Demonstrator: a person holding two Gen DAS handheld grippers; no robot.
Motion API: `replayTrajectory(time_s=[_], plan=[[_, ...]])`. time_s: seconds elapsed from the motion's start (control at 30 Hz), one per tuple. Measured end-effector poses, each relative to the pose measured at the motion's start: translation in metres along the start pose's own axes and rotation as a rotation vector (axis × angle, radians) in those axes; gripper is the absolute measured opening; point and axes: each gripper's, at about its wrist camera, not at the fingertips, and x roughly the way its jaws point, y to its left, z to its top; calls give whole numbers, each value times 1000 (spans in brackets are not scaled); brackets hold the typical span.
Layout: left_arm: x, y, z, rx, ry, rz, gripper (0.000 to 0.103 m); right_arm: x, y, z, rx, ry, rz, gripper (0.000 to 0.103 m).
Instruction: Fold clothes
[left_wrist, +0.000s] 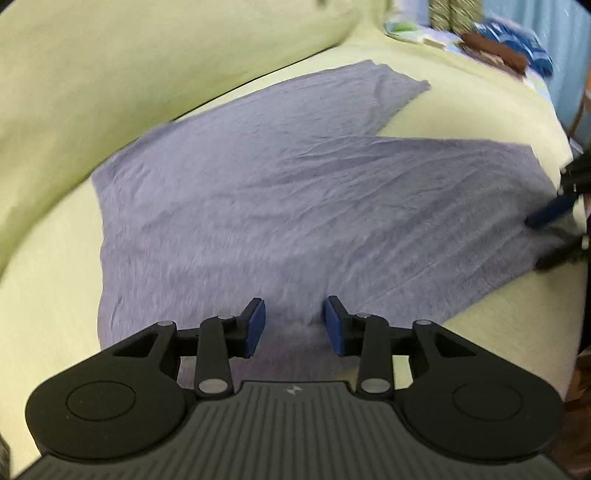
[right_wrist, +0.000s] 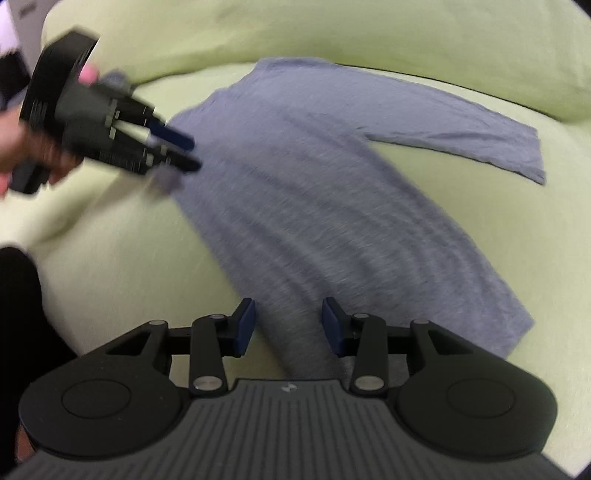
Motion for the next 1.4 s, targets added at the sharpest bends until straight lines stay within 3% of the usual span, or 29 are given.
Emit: replayTrajectory(time_s=[0.03, 0.2, 0.37, 0.57, 0.7, 0.77, 0.93, 1.03, 1.17, 1.4], plan=[[9, -2, 2, -2, 1, -2, 43, -3, 5, -4, -27, 25, 7, 36], [-21, 4, -23, -9, 4, -16, 43, -19, 5, -14, -46, 95, 9, 35], [-38, 32, -40, -61, -35, 62, 42, -21, 18, 11, -45, 7, 27, 36], [-27, 51, -38, -43, -33, 68, 43, 24, 65, 62, -132, -55, 106, 36], [-24, 59, -44, -51, -13, 38, 43, 55, 77, 78, -97, 5, 129, 38], [-28, 61, -49, -47, -5, 23, 43, 56, 83, 73, -96, 18, 158, 43], [-48, 59, -61, -46, -26, 62, 43, 37, 88, 60, -63, -2, 191, 40], [-56, 53, -61, -85, -35, 82, 43, 15, 64, 50, 10, -47, 92, 41], [-53, 34, -55, -103, -19, 102, 45, 8, 31, 25, 86, 1, -39, 41], [-50, -1, -38, -221, 21, 129, 48, -17, 15, -11, 194, 60, -9, 42]])
